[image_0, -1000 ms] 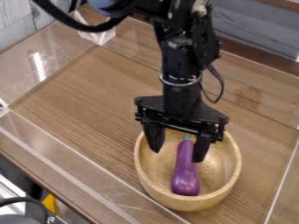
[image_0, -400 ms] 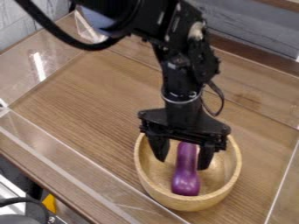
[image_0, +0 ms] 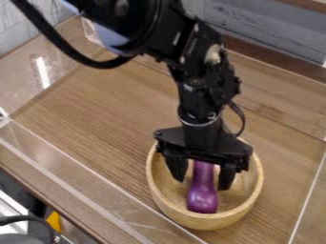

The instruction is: Remove the purple eggplant from inside the brown bowl and put it on the table

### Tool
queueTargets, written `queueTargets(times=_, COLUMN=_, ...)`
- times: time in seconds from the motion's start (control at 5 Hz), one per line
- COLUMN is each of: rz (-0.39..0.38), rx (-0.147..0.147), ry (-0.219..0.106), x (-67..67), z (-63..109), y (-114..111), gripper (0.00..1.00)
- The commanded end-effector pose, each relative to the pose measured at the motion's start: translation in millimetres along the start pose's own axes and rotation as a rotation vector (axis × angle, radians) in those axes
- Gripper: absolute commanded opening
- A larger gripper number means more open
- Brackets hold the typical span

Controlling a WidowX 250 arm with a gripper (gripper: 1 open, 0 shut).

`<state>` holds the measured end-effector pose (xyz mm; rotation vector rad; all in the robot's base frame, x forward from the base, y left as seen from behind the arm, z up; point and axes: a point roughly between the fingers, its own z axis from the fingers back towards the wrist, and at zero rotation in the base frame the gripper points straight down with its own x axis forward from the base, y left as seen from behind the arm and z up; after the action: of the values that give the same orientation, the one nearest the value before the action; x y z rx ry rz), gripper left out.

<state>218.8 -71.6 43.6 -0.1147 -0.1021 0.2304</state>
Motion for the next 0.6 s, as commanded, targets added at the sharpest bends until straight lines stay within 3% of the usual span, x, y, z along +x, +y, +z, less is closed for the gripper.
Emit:
queueTargets(times=0.0, rz=-0.003, rx=-0.005, ry=-0.031, x=4.4, z=1.8, y=-4.3, gripper=1.00)
queueTargets(times=0.2, rz=0.000, rx=0.000, ry=-0.035, x=3.1, z=2.1, y=-5.5, gripper=1.00)
queueTargets(times=0.4, rz=0.008, rx=0.010, ry=-0.034, x=1.8, z=-1.4, y=-3.9, gripper=0.00)
